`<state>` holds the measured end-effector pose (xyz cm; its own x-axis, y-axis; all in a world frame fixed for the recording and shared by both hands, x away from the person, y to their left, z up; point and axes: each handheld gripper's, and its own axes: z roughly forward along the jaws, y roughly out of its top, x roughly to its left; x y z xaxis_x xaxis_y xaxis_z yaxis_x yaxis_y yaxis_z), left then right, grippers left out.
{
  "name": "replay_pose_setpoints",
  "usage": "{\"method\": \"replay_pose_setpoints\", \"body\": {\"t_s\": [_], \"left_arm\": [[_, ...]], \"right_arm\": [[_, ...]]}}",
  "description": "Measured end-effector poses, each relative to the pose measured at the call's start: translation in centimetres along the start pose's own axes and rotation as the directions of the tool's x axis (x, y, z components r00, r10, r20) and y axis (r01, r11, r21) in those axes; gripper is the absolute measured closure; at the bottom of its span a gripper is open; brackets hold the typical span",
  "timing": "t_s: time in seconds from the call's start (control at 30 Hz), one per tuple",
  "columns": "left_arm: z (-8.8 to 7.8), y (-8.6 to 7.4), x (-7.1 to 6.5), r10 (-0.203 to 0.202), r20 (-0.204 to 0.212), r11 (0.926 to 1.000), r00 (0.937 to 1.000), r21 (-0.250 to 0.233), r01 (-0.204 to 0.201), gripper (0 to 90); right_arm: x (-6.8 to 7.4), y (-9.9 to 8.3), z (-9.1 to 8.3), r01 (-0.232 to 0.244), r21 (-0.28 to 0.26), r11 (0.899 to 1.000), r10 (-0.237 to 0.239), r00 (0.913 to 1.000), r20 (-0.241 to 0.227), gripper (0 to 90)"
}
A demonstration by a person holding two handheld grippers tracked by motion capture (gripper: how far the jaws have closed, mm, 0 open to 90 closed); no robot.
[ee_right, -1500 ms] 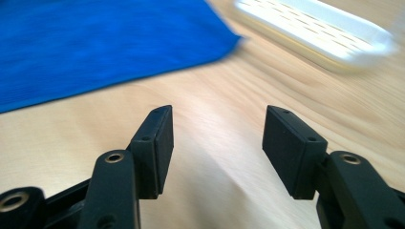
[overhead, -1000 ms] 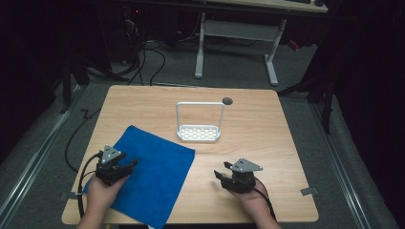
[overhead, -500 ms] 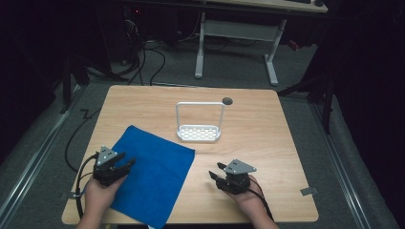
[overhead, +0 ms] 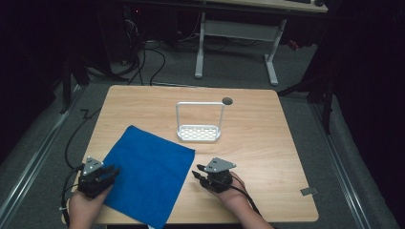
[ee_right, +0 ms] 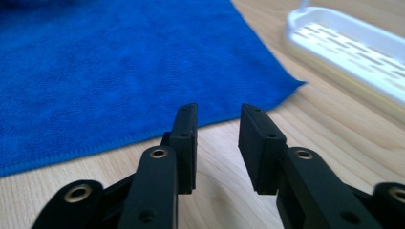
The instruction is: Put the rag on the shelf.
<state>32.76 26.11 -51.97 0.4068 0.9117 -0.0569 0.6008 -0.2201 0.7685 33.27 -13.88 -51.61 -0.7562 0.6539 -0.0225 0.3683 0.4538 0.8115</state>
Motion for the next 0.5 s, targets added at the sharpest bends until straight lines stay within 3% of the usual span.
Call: {"method": "replay_pose_setpoints", "body": {"t_s": [0.3, 0.5], "left_arm": [[-0.8, -1.8, -0.1, 0.005, -0.021, 0.9971, 0.9998, 0.076, -0.003, 85.4], [-1.0, -2.0, -0.3, 0.02, -0.021, 0.9967, 0.9996, 0.079, -0.019, 88.7]], "right_arm": [[1.2, 1.8, 3.3, 0.042, 0.035, 0.998, -0.04, 0.9963, -0.076, 85.4], [1.3, 1.7, 4.7, 0.048, 0.09, 0.995, -0.04, 0.995, -0.092, 88.5]]}}
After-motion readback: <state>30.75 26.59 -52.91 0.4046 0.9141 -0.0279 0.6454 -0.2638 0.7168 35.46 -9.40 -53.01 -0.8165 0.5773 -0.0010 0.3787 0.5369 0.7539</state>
